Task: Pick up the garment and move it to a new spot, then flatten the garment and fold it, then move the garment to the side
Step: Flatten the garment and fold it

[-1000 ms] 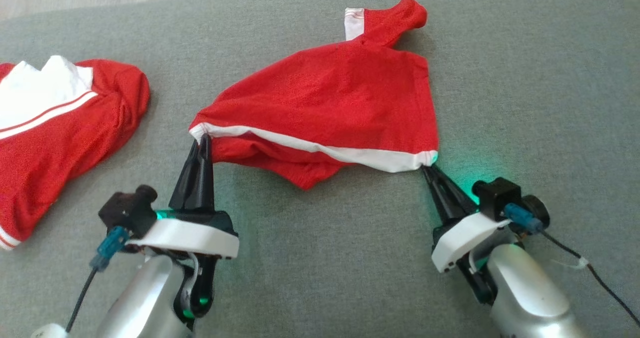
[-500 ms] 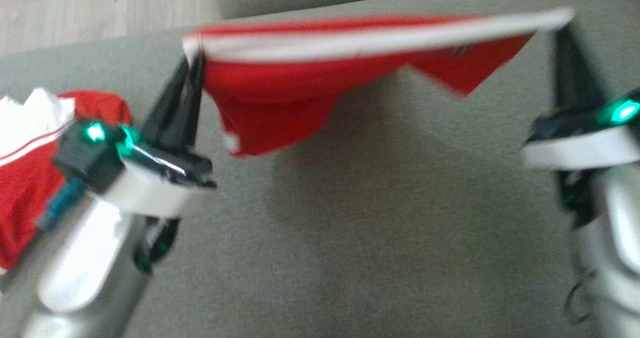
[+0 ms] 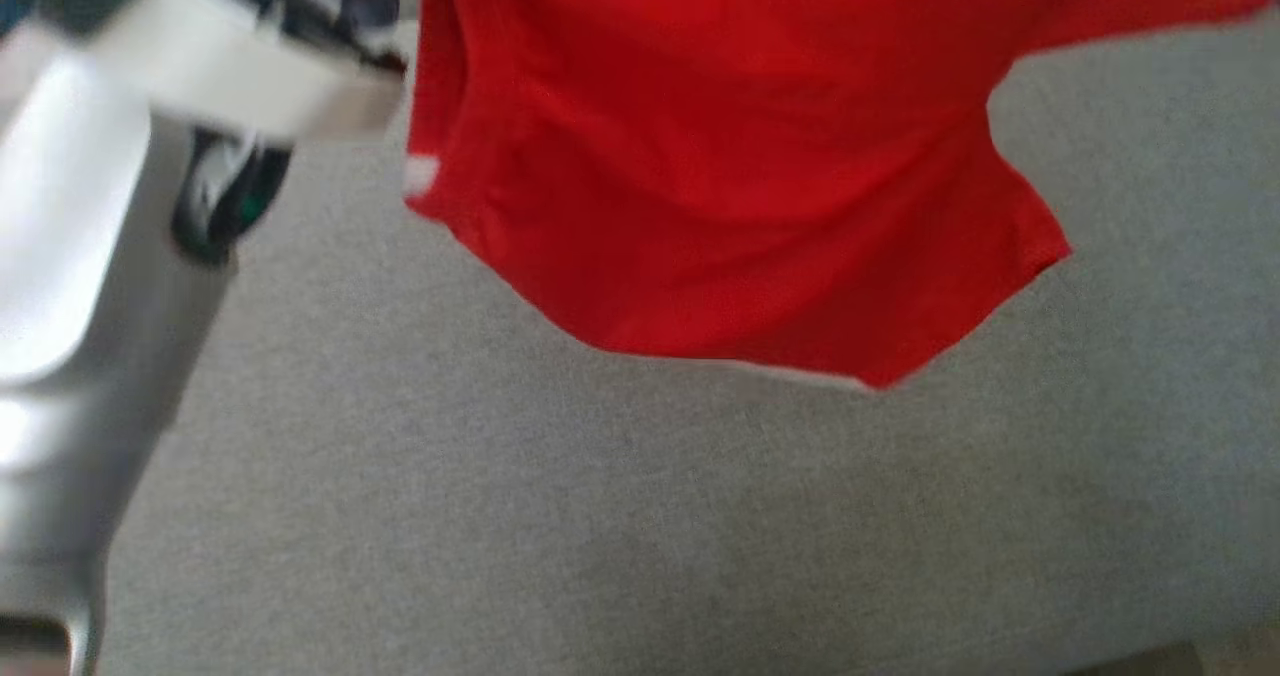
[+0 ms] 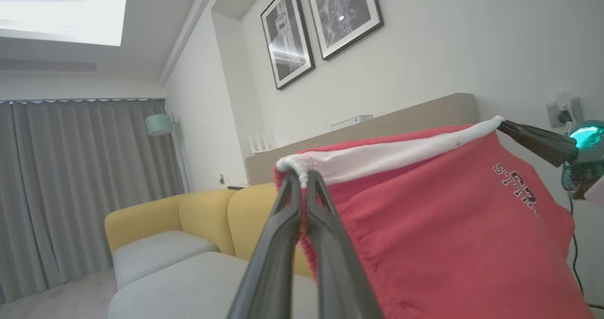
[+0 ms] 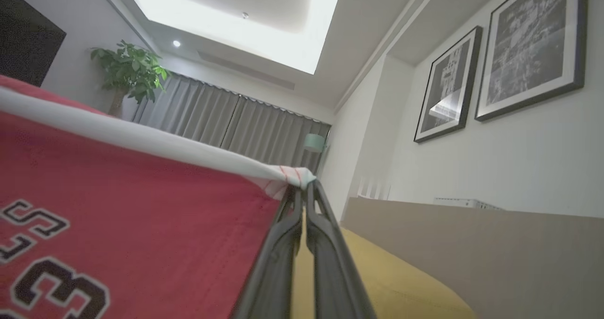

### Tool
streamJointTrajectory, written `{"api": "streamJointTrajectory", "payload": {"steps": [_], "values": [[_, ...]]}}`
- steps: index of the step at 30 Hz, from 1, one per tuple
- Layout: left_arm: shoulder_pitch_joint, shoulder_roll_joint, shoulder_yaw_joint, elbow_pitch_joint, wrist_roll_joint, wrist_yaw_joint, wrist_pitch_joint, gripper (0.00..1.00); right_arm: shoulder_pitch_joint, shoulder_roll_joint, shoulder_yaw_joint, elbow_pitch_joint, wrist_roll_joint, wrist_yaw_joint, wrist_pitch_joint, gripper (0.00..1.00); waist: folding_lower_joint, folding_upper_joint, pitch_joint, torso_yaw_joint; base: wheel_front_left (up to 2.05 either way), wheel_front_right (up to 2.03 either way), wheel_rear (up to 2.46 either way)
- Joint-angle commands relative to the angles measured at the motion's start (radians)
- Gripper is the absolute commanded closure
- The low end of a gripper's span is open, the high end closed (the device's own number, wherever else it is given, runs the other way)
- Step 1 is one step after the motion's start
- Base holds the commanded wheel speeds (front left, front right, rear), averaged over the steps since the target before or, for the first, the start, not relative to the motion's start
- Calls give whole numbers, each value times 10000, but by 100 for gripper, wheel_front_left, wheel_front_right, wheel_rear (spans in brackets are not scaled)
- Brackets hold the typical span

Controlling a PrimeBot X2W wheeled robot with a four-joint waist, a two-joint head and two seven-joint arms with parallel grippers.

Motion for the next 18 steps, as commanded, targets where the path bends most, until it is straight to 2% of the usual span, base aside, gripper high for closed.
{"api": "streamJointTrajectory", "payload": {"steps": [1, 6, 11, 14, 18], "values": [[-773, 214, 308, 109, -1, -77, 77, 100, -580, -224, 268, 113, 154, -7, -7, 100, 0, 0, 542, -142, 0, 0, 0], [-2370, -88, -7, 1656, 334, -161, -453, 100, -2133, -408, 764, 1112, 361, -7, -7, 100, 0, 0, 1565, -266, 0, 0, 0], [-3752, -405, -258, 2833, 738, -195, -1548, 100, -3183, -420, 327, 684, -154, -7, -7, 100, 0, 0, 2187, -366, 0, 0, 0], [-3993, -533, -539, 3286, 729, -209, -1941, 100, -3195, -286, -56, 214, -401, -7, -7, 100, 0, 0, 2331, -388, 0, 0, 0], [-3270, -413, -1173, 3429, 622, -217, -2265, 100, -2304, -100, -146, -355, -592, -7, -7, 100, 0, 0, 2351, -397, 0, 0, 0]]}}
